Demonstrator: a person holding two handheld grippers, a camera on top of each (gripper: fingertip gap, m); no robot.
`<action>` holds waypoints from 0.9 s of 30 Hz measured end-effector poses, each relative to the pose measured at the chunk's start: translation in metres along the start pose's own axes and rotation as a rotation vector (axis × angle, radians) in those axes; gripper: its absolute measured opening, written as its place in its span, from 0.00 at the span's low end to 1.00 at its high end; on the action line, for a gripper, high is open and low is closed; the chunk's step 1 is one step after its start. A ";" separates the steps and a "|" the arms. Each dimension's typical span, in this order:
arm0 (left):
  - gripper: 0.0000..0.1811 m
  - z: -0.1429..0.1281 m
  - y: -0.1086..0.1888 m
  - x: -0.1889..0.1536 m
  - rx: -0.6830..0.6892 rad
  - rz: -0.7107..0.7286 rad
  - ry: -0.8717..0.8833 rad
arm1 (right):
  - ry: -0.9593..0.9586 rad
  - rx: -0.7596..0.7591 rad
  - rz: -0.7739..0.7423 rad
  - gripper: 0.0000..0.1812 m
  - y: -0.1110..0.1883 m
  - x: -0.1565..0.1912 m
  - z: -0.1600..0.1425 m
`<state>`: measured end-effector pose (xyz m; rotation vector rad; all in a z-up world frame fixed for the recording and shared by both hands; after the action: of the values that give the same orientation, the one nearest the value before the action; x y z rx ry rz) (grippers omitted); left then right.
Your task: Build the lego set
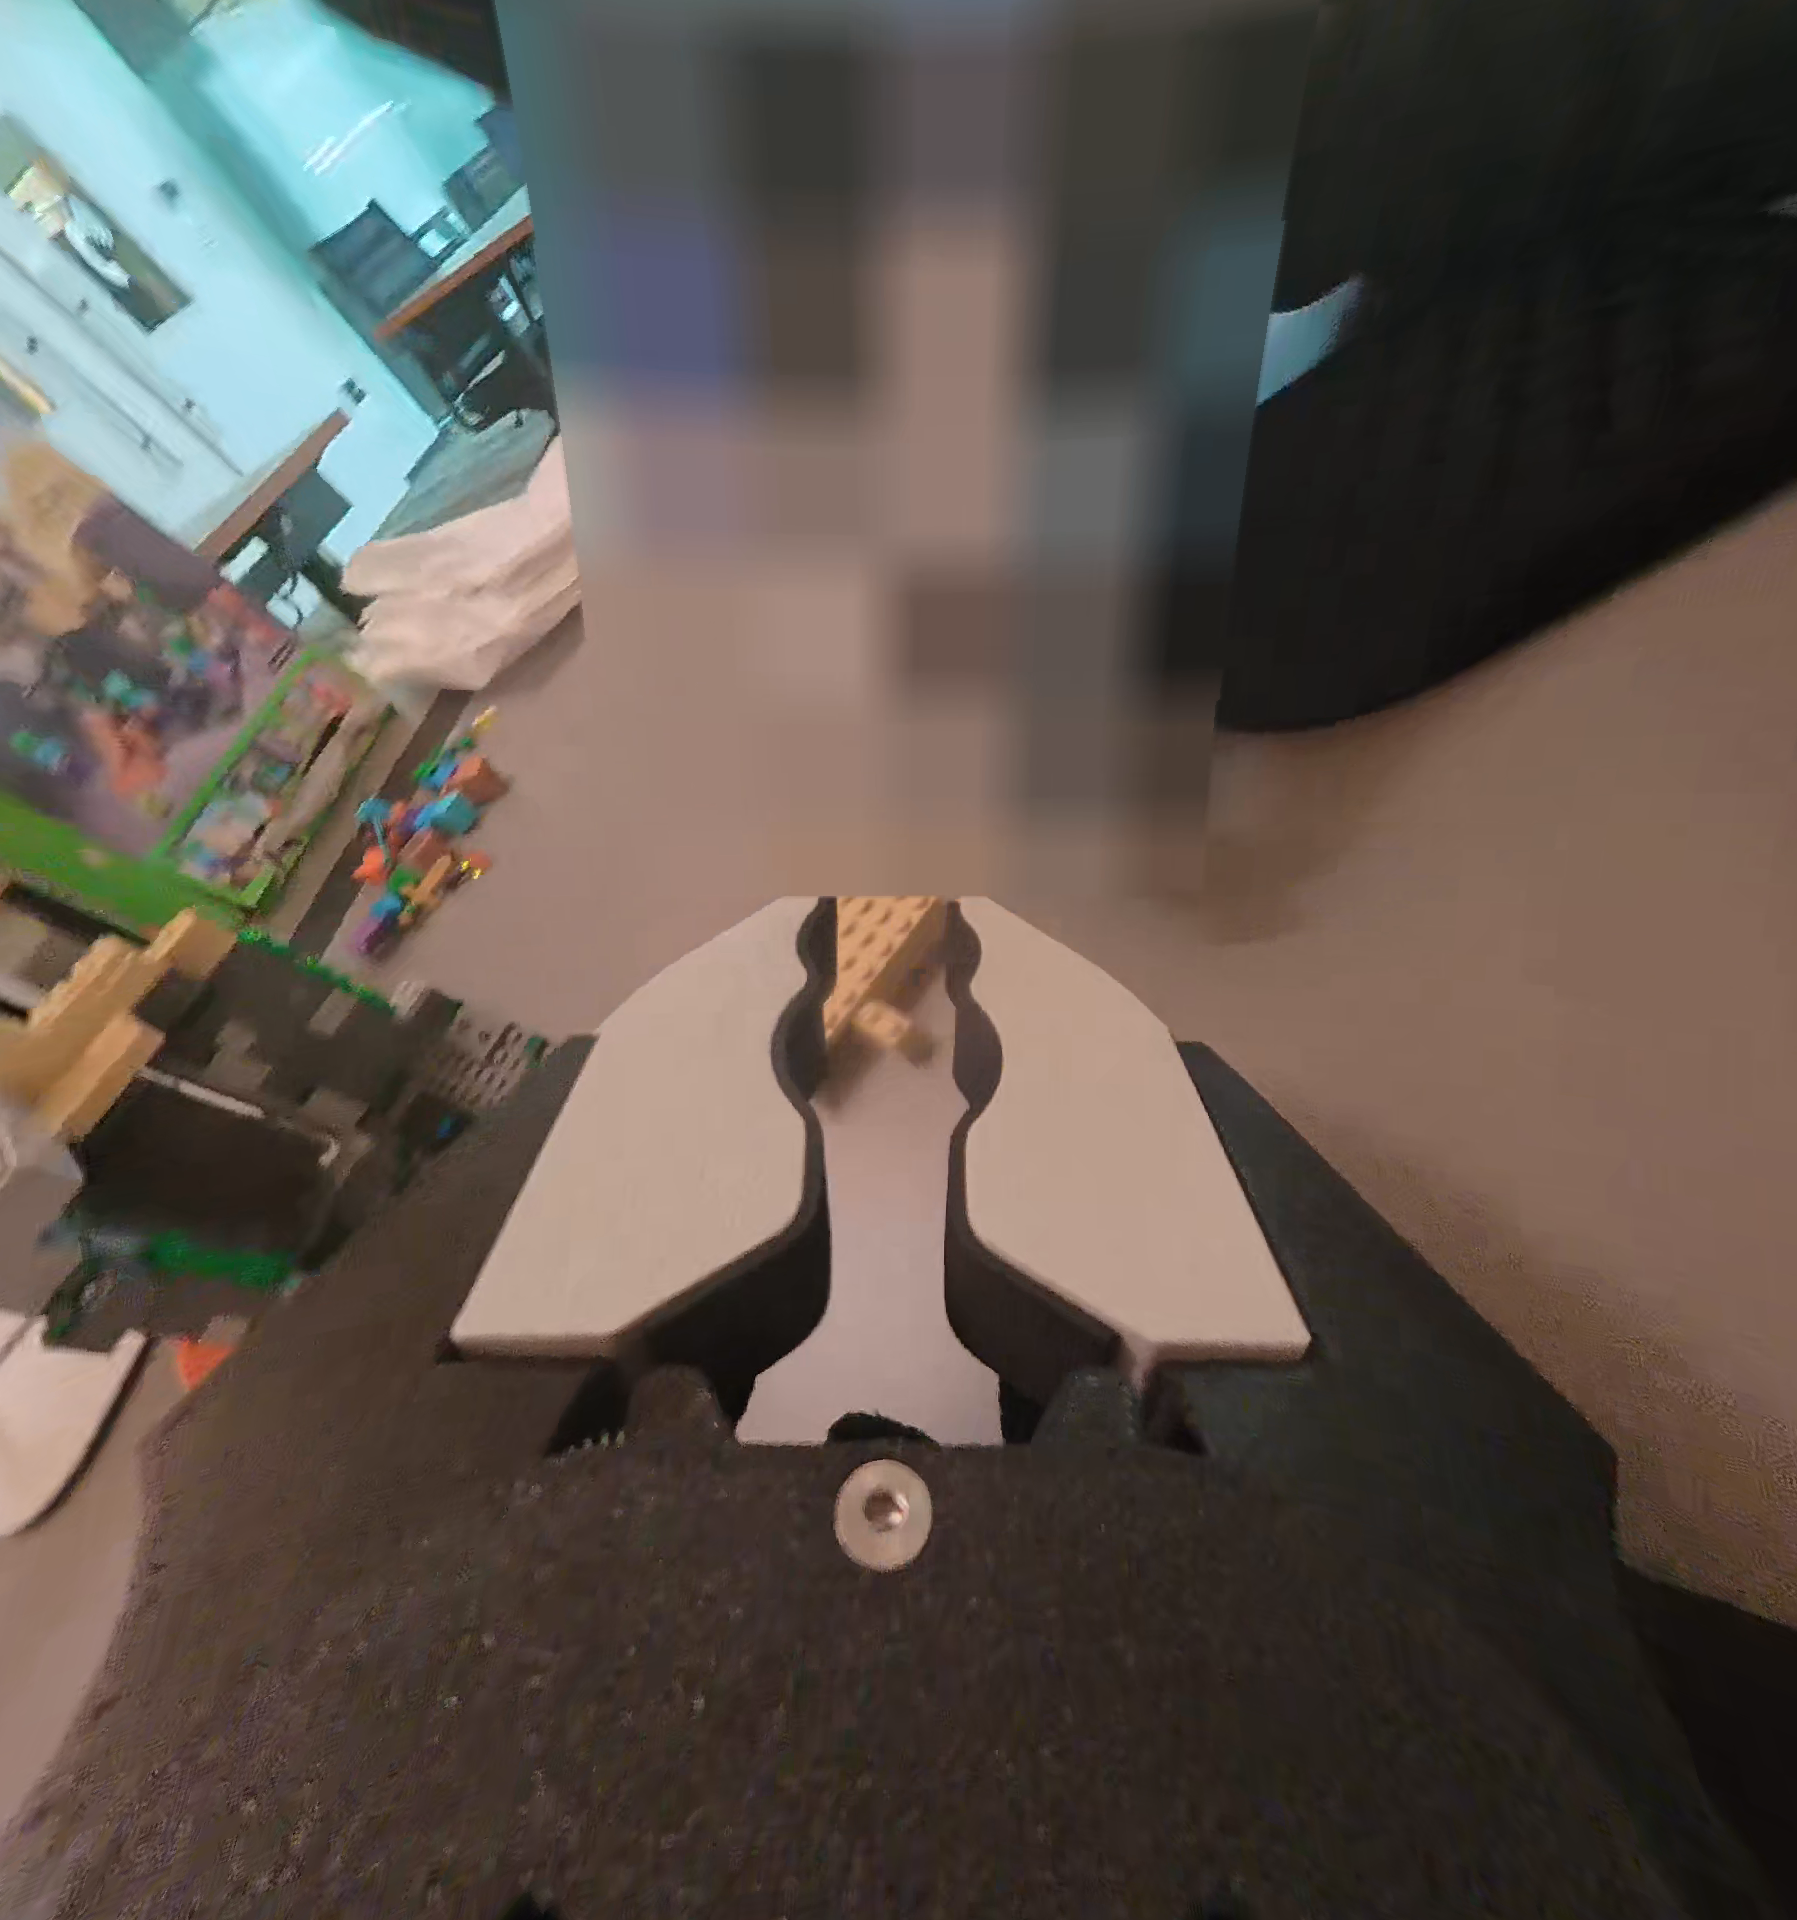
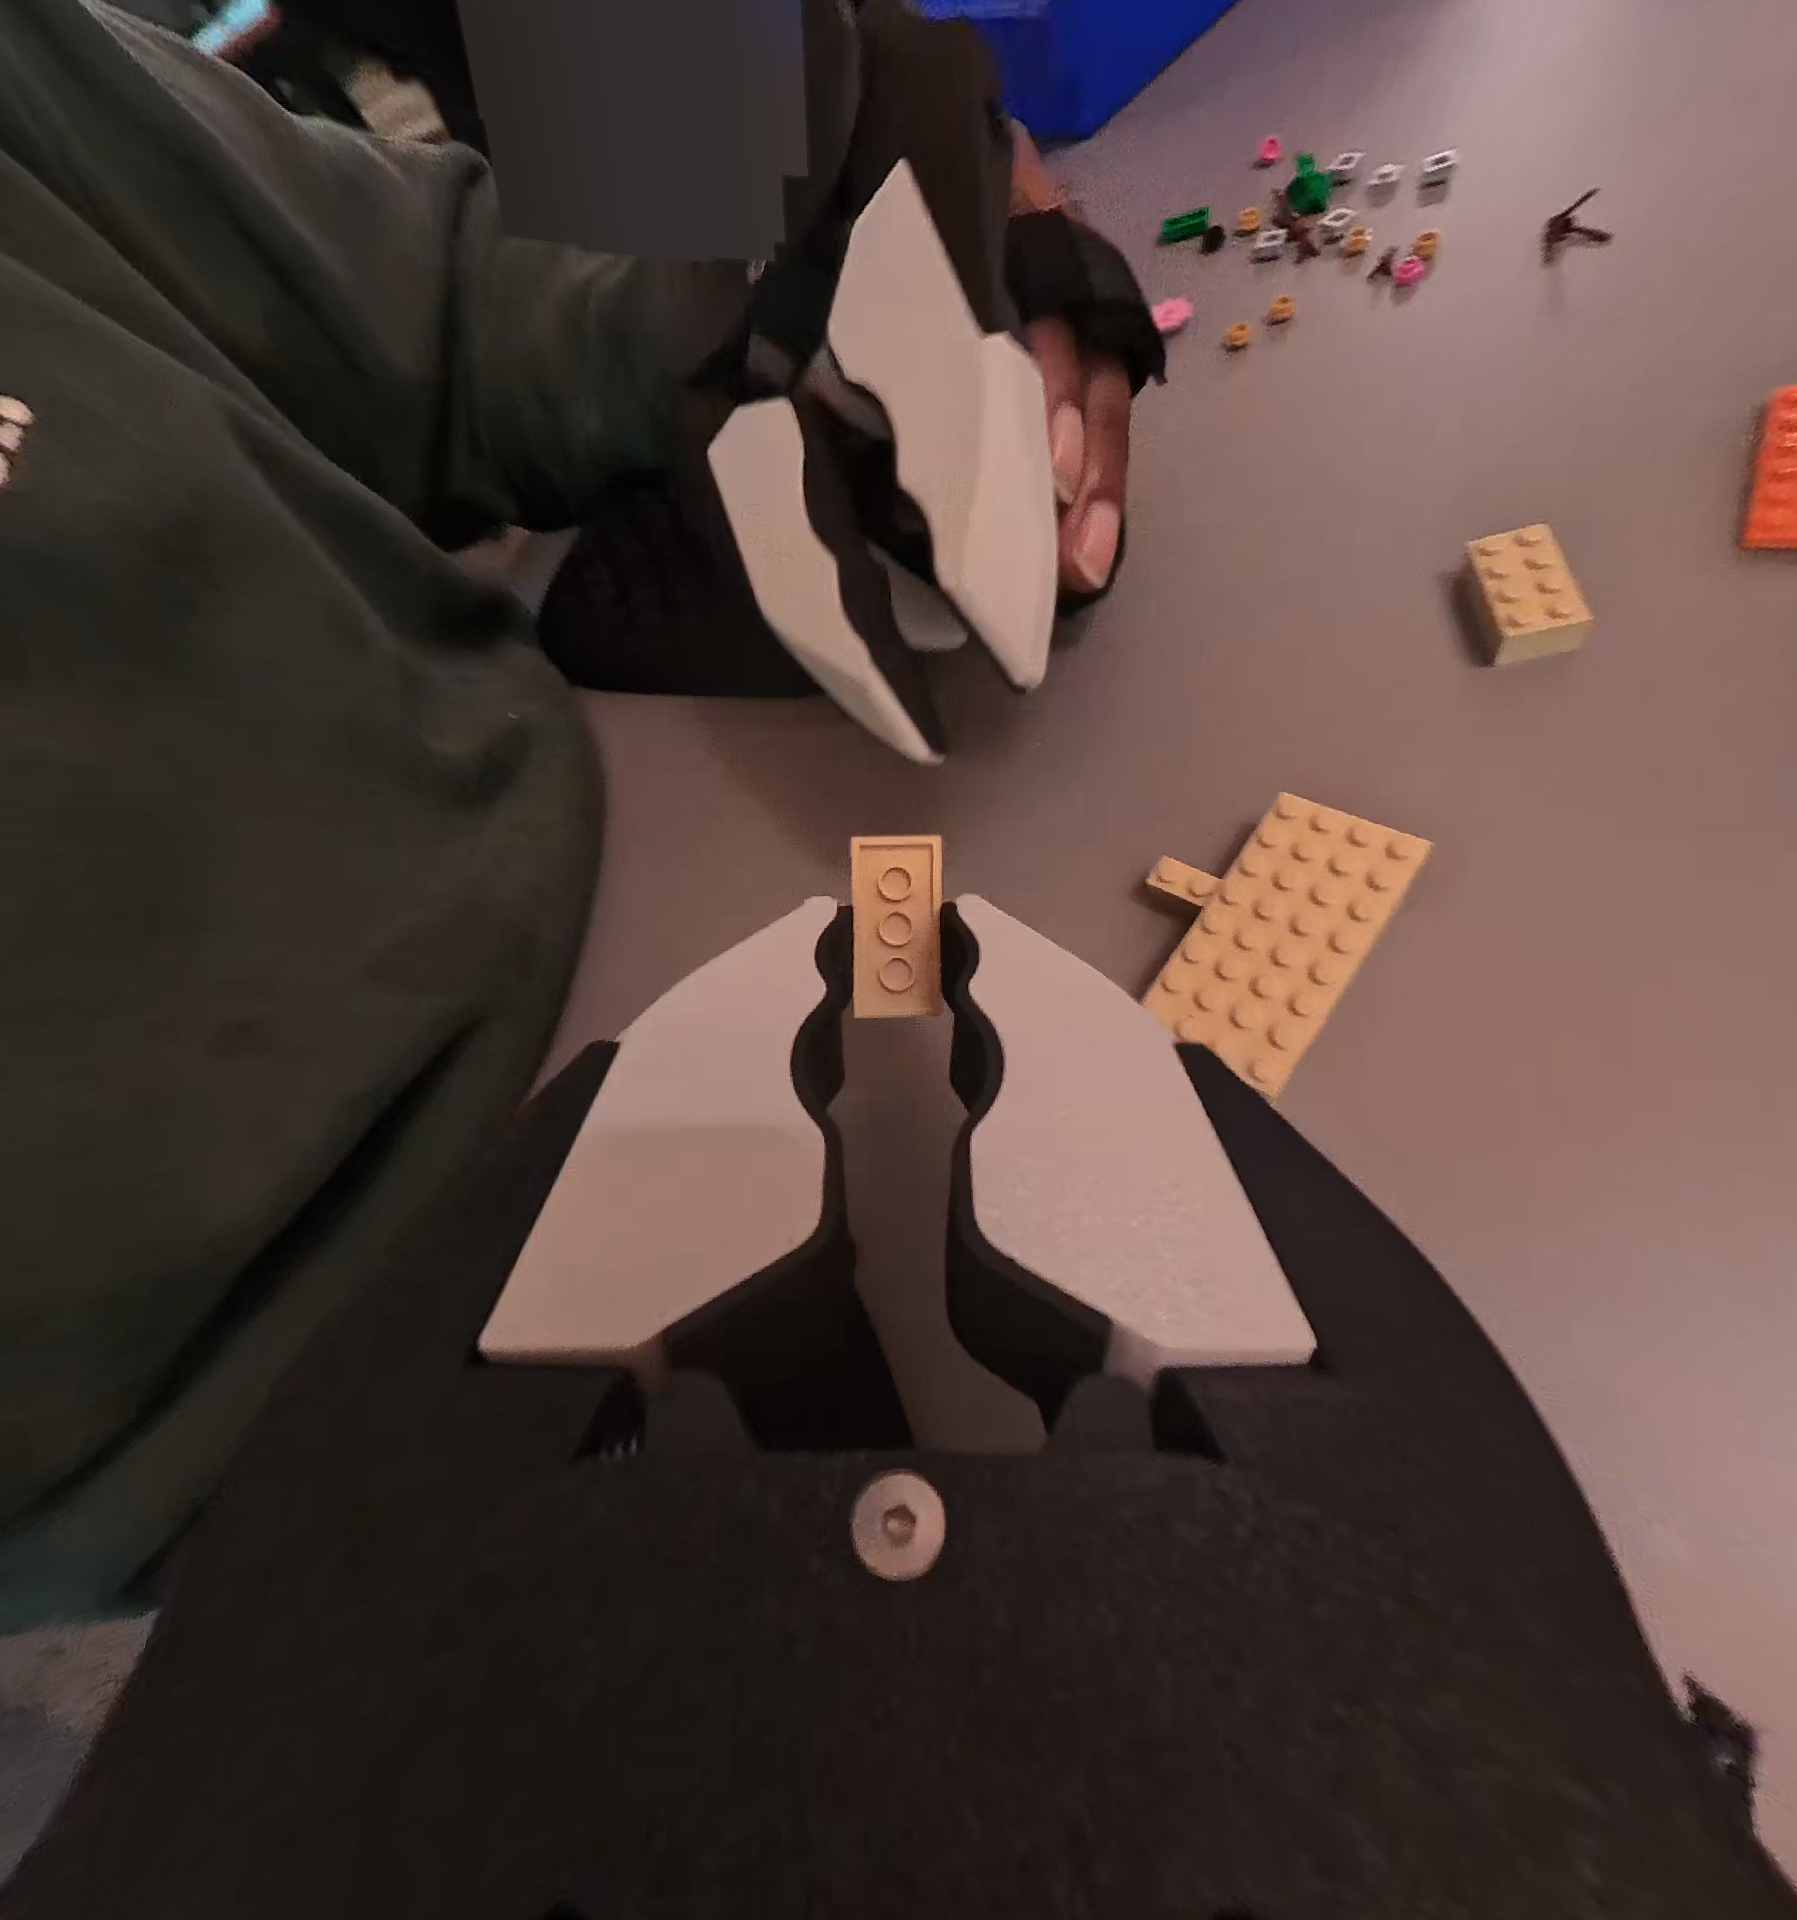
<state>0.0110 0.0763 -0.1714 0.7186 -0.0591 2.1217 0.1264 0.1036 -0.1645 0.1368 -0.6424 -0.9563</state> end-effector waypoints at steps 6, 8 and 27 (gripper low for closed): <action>0.12 0.013 -0.005 -0.027 -0.039 -0.007 -0.228 | -0.073 0.005 0.115 0.09 -0.019 0.000 0.001; 0.10 0.013 -0.006 -0.033 -0.042 -0.006 -0.284 | -0.083 0.028 0.126 0.09 -0.024 0.000 -0.001; 0.02 0.008 -0.005 0.008 0.093 -0.013 0.307 | 0.510 -0.018 -0.395 0.20 0.000 0.000 0.029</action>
<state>0.0148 0.0831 -0.1616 0.4380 0.2112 2.2097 0.1102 0.1084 -0.1415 0.4873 -0.1334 -1.2466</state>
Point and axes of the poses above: each gripper's, where its closed fingertips meet, y back along the fingers, z out of its top, x = y × z across the jaws, the point moved 5 cm from there along y, back along the fingers, and after that the axes turned 14 degrees about z, right-handed, at the moved point
